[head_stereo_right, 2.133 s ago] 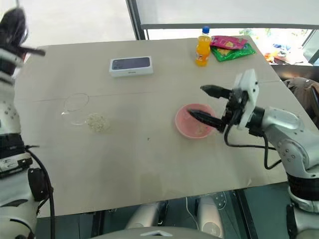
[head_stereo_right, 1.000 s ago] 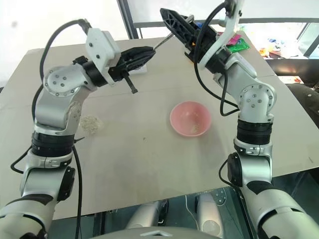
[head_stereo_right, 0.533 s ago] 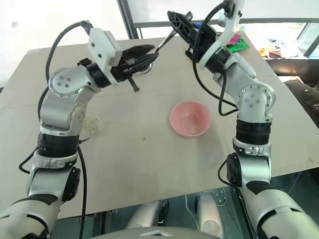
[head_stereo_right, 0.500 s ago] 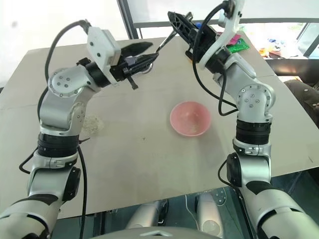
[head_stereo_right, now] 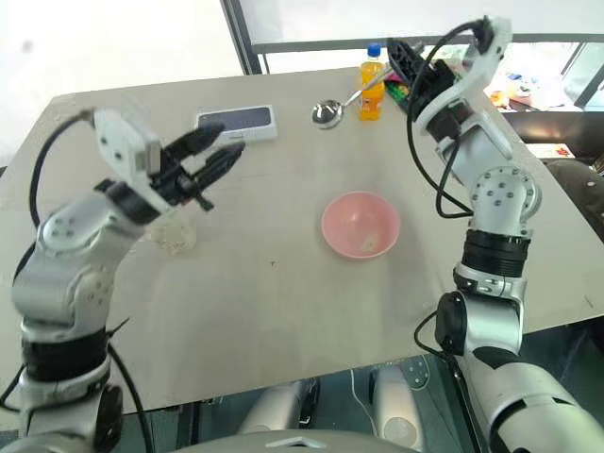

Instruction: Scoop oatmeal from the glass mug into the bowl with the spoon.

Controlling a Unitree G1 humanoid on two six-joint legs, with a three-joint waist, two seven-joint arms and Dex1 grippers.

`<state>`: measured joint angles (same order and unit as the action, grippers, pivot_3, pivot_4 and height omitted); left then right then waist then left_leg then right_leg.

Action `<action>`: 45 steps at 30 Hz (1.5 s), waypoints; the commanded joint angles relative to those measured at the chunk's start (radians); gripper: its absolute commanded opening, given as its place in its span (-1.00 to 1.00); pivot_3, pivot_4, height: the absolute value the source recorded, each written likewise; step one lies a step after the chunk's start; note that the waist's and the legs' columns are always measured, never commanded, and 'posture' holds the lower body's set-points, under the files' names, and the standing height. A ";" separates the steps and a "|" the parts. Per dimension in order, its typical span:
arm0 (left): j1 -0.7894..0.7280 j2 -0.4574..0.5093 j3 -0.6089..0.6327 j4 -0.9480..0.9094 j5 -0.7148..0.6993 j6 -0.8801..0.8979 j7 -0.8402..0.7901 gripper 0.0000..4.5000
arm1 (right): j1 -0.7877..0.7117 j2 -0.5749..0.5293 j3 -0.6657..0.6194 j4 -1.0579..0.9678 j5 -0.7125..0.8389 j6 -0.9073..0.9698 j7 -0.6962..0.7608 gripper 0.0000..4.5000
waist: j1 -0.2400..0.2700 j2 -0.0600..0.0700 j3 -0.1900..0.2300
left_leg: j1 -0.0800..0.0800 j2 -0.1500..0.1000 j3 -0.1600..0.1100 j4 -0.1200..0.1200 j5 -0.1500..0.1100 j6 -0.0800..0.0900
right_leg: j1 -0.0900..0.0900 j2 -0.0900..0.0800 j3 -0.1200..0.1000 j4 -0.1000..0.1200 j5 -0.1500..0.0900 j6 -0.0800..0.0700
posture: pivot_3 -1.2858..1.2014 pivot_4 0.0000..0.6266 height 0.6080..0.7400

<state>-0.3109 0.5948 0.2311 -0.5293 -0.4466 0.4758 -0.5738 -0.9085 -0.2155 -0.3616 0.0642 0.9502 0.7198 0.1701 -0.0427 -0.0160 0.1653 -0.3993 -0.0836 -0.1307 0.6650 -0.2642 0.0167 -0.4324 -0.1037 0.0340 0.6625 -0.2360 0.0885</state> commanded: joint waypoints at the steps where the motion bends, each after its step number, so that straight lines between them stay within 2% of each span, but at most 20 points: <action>1: 0.106 -0.026 0.045 -0.153 0.022 -0.022 0.074 -0.20 | 0.018 -0.020 -0.010 0.006 -0.007 0.003 0.004 -1.00 | 0.002 0.000 0.000 | 0.000 0.000 0.001 0.000 0.000 0.000 | 0.000 0.000 0.001 0.000 0.000 0.000 | 0.03 -0.52 1.00; 4: 0.258 -0.099 0.059 -0.257 0.080 -0.044 0.176 -0.20 | 0.035 -0.031 -0.013 0.028 -0.013 0.013 0.012 -1.00 | 0.002 0.003 0.000 | 0.000 0.000 0.001 0.000 0.000 0.000 | 0.000 0.000 0.001 0.000 0.001 -0.001 | 0.03 -0.52 1.00; 8: 0.541 -0.203 0.041 -0.411 0.257 -0.149 0.281 -0.20 | 0.056 -0.046 0.003 0.034 -0.050 -0.005 0.038 -1.00 | -0.001 0.003 -0.001 | 0.002 0.001 0.006 0.000 0.000 0.001 | 0.000 0.001 0.005 0.000 0.001 -0.001 | 0.03 -0.52 1.00; 10: 0.663 -0.272 0.075 -0.390 0.343 -0.220 0.345 -0.20 | 0.055 -0.043 -0.003 0.036 -0.049 -0.009 0.041 -1.00 | 0.002 0.004 -0.001 | 0.003 0.001 0.008 -0.001 -0.001 0.002 | 0.000 0.001 0.007 -0.001 0.001 -0.001 | 0.03 -0.52 1.00; 13: 0.742 -0.382 0.133 -0.296 0.352 -0.250 0.429 -0.20 | 0.058 -0.038 -0.011 0.034 -0.062 -0.021 0.027 -1.00 | 0.010 0.004 -0.001 | 0.003 0.001 0.008 -0.001 -0.003 0.006 | 0.000 0.001 0.007 0.000 0.001 -0.002 | 0.03 -0.52 1.00; 16: 0.723 -0.429 0.240 -0.200 0.308 -0.252 0.475 -0.20 | 0.065 -0.040 -0.012 0.030 -0.078 -0.028 0.020 -1.00 | 0.020 0.005 -0.001 | 0.004 0.001 0.007 0.000 -0.004 0.007 | 0.001 0.001 0.005 0.000 0.003 -0.002 | 0.03 -0.52 1.00; 22: 0.641 -0.354 0.351 -0.050 0.222 -0.271 0.423 -0.20 | 0.079 -0.044 0.001 0.010 -0.095 -0.028 0.025 -1.00 | 0.028 0.005 -0.001 | 0.004 0.001 0.007 0.003 -0.004 0.007 | 0.003 0.002 0.005 -0.001 0.003 -0.002 | 0.03 -0.52 1.00; 28: 0.550 -0.250 0.338 0.115 0.176 -0.318 0.312 -0.20 | 0.080 -0.042 0.015 0.008 -0.156 -0.076 0.024 -1.00 | 0.025 0.005 -0.001 | 0.004 0.001 0.008 0.002 -0.003 0.004 | 0.002 0.002 0.006 -0.001 0.003 -0.002 | 0.03 -0.52 1.00; 38: 0.353 -0.134 0.287 0.419 0.245 -0.431 0.278 -0.20 | 0.096 -0.040 0.005 -0.017 -0.159 -0.063 0.003 -1.00 | 0.025 0.005 -0.001 | 0.004 0.001 0.007 0.001 -0.002 0.004 | 0.001 0.002 0.006 -0.001 0.004 -0.002 | 0.03 -0.52 1.00; 45: 0.251 -0.118 0.254 0.521 0.237 -0.456 0.278 -0.20 | 0.110 -0.049 0.004 -0.029 -0.167 -0.059 0.002 -1.00 | 0.025 0.005 -0.001 | 0.004 0.001 0.007 0.001 -0.002 0.004 | 0.001 0.002 0.006 -0.001 0.004 -0.002 | 0.03 -0.52 1.00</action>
<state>-0.0532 0.4663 0.4758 -0.0052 -0.2071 0.0390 -0.3017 -0.7928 -0.2536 -0.3498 0.0869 0.7745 0.6703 0.1682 -0.0177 -0.0108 0.1642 -0.3956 -0.0823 -0.1239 0.6663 -0.2664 0.0202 -0.4312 -0.1020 0.0395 0.6615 -0.2322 0.0870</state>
